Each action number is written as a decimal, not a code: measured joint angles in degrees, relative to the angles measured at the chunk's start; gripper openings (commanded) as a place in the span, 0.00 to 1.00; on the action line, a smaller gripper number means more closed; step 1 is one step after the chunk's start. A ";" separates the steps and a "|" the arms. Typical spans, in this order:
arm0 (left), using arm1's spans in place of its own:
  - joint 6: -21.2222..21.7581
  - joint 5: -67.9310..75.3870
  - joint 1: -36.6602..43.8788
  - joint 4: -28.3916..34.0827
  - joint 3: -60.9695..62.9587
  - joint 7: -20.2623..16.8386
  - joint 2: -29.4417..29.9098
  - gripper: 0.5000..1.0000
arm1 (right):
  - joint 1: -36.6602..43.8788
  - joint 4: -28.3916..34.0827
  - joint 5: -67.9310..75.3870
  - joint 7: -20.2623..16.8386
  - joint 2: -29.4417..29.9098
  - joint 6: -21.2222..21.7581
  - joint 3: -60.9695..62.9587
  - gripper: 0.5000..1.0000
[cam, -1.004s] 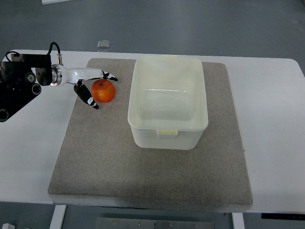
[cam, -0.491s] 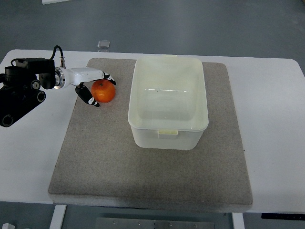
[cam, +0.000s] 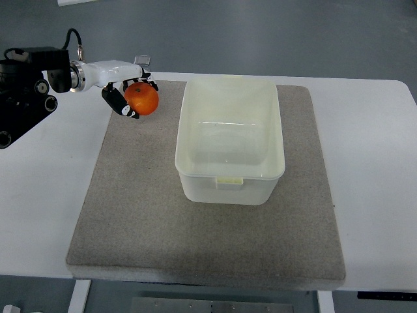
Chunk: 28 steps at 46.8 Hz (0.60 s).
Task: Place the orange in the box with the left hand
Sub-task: 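Close the left hand fingers around the orange, then lift the orange with the left hand and carry it over the box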
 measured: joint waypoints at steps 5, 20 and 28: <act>-1.27 -2.09 -4.12 -0.09 -0.04 -0.27 0.96 0.00 | 0.01 -0.01 0.00 0.00 0.00 0.00 0.00 0.86; -7.25 -5.43 -10.19 -9.07 0.13 -0.30 0.13 0.00 | 0.00 0.00 0.00 0.00 0.00 0.00 0.00 0.86; -7.55 -5.39 -10.53 -12.83 0.52 -0.29 -2.92 0.00 | -0.01 0.00 0.00 0.00 0.00 0.00 0.00 0.86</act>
